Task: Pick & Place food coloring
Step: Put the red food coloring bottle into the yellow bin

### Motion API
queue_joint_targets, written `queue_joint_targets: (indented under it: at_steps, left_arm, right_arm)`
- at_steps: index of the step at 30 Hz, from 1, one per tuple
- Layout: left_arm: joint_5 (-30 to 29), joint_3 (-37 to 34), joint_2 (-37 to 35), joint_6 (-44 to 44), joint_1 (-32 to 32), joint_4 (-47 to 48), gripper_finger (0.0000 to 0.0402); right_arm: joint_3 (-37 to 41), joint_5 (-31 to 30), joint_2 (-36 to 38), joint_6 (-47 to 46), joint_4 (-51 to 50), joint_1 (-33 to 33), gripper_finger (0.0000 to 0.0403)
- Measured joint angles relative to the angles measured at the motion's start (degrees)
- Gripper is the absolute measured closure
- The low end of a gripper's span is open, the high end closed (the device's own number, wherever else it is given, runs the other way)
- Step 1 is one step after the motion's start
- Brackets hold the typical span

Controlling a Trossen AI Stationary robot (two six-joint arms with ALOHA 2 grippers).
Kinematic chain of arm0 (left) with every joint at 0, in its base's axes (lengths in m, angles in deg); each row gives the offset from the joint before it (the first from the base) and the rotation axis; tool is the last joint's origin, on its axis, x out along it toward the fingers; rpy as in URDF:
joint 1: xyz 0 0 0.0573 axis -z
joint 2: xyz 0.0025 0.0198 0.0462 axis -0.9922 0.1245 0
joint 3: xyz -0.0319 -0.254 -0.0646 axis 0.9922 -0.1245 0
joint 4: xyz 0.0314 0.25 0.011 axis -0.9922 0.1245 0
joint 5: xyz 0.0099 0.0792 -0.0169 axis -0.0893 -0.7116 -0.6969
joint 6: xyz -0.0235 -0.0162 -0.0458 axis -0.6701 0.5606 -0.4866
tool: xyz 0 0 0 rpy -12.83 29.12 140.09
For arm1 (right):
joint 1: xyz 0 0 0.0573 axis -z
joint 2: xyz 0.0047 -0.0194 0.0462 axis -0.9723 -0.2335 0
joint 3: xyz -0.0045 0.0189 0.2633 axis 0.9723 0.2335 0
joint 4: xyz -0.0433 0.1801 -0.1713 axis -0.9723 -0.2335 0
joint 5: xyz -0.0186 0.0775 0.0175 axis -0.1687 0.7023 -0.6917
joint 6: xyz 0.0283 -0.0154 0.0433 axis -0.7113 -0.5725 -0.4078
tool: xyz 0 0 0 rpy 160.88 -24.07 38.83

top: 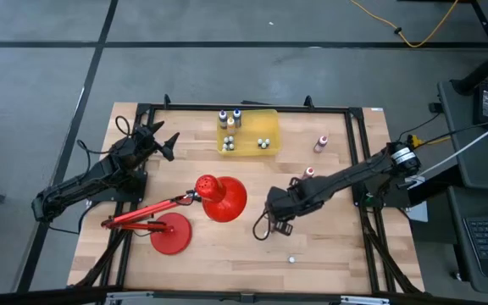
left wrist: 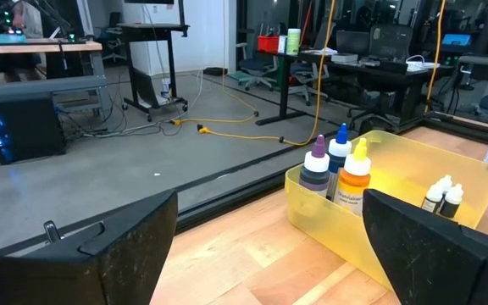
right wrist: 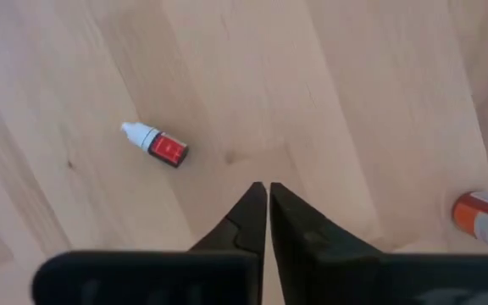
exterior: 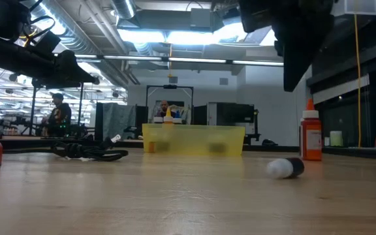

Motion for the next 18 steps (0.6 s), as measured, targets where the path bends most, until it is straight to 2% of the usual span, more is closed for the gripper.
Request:
queue_joint_targets:
  at_steps: [5,8,14,18]
  left_arm:
    - [0.0,0.0,0.0,0.0,0.0,0.0,0.0038]
    - [0.0,0.0,0.0,0.0,0.0,0.0,0.0037]
    - [0.0,0.0,0.0,0.0,0.0,0.0,0.0038]
    - [0.0,0.0,0.0,0.0,0.0,0.0,0.0037]
  right_arm:
    - [-0.1,2.3,0.0,1.8,0.1,1.2,0.0378]
    - [-0.1,5.4,0.0,8.4,1.0,1.3,0.0378]
    - [-0.1,9.6,0.0,16.0,0.2,-2.0,0.0374]
    - [-0.1,9.5,0.0,17.7,-0.3,-5.2,0.0347]
